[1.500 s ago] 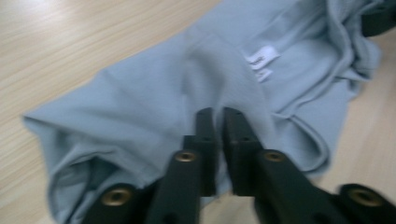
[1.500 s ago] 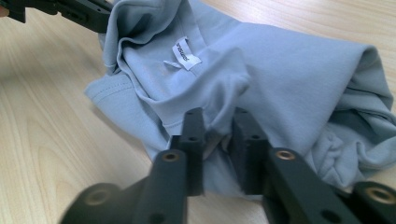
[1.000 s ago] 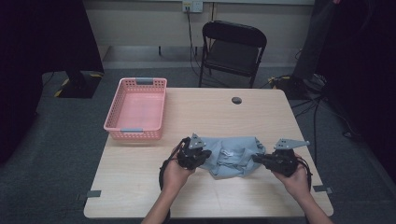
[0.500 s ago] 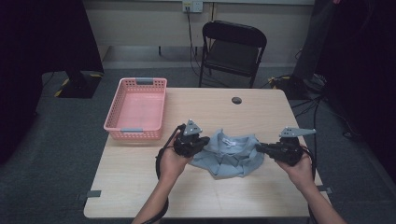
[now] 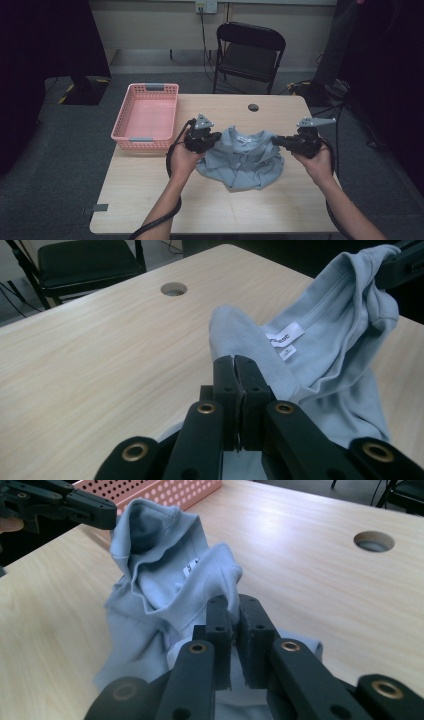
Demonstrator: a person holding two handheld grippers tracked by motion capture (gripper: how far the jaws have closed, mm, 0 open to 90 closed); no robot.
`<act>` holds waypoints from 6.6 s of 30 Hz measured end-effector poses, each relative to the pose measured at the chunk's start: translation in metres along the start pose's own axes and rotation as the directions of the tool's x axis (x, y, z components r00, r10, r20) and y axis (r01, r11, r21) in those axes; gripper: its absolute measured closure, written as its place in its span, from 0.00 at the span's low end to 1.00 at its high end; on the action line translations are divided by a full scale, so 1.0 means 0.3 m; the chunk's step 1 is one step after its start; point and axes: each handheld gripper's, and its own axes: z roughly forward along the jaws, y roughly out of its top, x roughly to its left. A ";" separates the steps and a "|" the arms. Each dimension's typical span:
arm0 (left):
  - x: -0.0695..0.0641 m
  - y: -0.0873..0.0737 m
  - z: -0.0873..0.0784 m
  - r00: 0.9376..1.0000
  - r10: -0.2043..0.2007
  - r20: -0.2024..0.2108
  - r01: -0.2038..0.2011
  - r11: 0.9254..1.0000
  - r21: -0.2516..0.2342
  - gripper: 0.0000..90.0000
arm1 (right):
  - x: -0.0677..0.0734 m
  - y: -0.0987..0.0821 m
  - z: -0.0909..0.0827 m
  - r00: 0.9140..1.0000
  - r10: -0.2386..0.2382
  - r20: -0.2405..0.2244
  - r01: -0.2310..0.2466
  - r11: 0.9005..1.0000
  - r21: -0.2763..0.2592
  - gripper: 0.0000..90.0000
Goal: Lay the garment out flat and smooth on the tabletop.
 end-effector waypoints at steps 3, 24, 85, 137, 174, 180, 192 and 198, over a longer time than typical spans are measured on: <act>0.045 0.039 0.021 1.000 -0.004 -0.021 0.004 1.000 0.002 0.99 | -0.020 0.053 0.025 1.000 -0.002 0.011 0.002 1.000 0.006 0.94; 0.080 0.080 0.057 0.984 0.012 -0.176 -0.020 0.999 -0.044 0.17 | -0.067 0.158 0.097 0.990 -0.002 0.139 0.012 0.997 -0.071 0.11; -0.106 -0.444 -0.010 0.996 0.057 -0.075 -0.048 0.991 0.122 0.18 | 0.094 -0.427 0.035 0.983 -0.144 0.114 0.129 0.984 0.126 0.09; -0.087 -0.499 -0.011 0.995 -0.002 -0.102 0.014 0.993 0.114 0.00 | 0.107 -0.166 0.254 0.989 -0.105 0.103 0.093 0.989 0.113 0.17; -0.086 -0.499 -0.012 0.995 0.001 -0.097 0.011 0.993 0.115 0.00 | 0.150 -0.092 0.551 0.974 -0.191 0.120 0.159 0.959 0.234 0.96; -0.084 -0.499 -0.013 0.996 0.004 -0.091 0.007 0.993 0.115 0.00 | 0.128 -0.081 0.528 0.987 -0.128 0.096 0.107 0.974 0.199 0.97; -0.083 -0.500 -0.014 0.996 0.006 -0.089 0.005 0.993 0.115 0.00 | 0.086 -0.026 0.406 0.996 -0.053 0.068 0.044 0.992 0.117 0.98; -0.082 -0.501 -0.016 0.996 0.007 -0.090 0.004 0.993 0.114 0.00 | 0.029 -0.018 0.320 0.997 -0.009 0.071 0.003 0.997 0.072 0.98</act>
